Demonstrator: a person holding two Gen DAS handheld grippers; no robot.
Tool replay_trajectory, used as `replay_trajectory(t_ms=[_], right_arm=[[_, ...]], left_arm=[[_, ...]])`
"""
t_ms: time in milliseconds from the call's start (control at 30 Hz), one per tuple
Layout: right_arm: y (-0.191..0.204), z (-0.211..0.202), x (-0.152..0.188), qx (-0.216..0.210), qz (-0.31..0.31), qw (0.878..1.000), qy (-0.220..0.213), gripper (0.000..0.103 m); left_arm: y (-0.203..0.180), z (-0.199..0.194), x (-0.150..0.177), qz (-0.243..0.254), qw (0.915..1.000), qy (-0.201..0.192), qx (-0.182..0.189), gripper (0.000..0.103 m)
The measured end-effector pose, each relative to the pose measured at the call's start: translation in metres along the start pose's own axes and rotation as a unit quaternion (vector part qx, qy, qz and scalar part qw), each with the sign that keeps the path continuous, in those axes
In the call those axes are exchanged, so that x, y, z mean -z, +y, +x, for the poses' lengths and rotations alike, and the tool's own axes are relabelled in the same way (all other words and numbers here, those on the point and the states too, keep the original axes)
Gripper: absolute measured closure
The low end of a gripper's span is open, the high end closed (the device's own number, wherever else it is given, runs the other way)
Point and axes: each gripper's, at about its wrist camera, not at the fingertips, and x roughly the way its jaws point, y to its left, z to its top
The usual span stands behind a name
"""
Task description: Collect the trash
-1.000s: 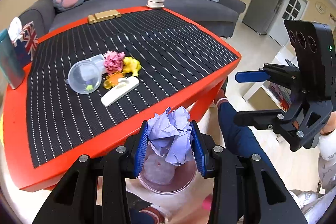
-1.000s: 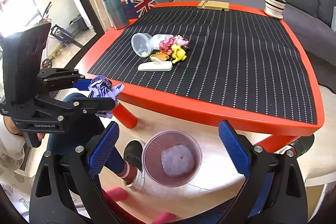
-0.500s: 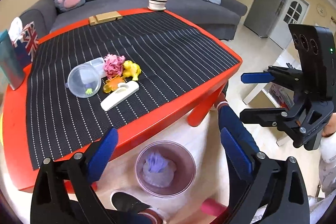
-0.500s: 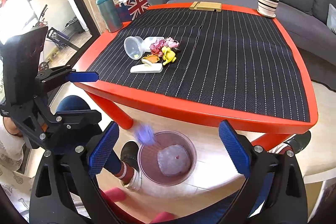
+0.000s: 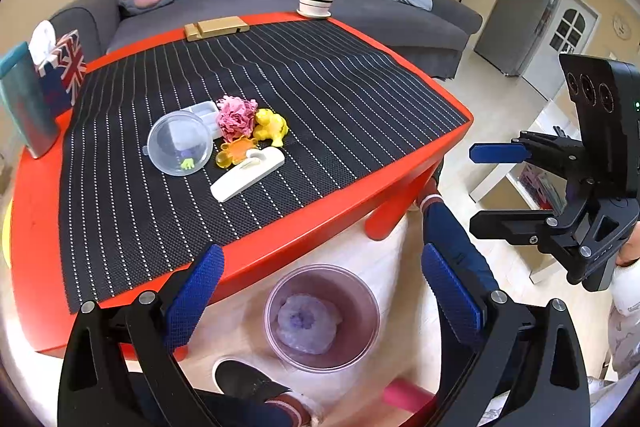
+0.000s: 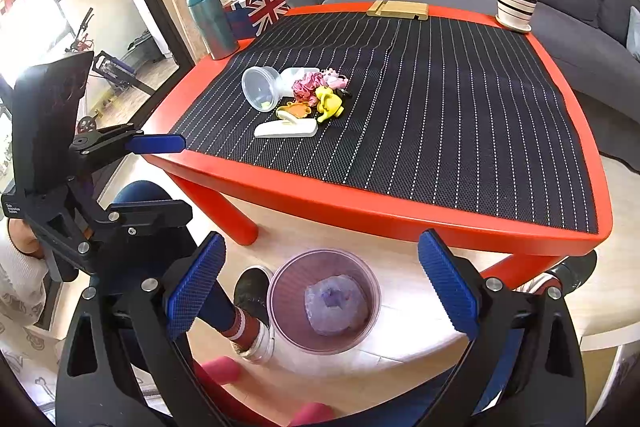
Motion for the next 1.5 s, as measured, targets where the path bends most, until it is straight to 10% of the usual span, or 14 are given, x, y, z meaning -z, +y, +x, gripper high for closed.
replay_trajectory(t_ms=[1500], right_arm=[[0.0,0.095,-0.123,0.016,-0.068,0.997,0.038,0.008]], left_arm=[[0.079,-0.012,-0.026,-0.065,0.9965,-0.032,-0.04,0.008]])
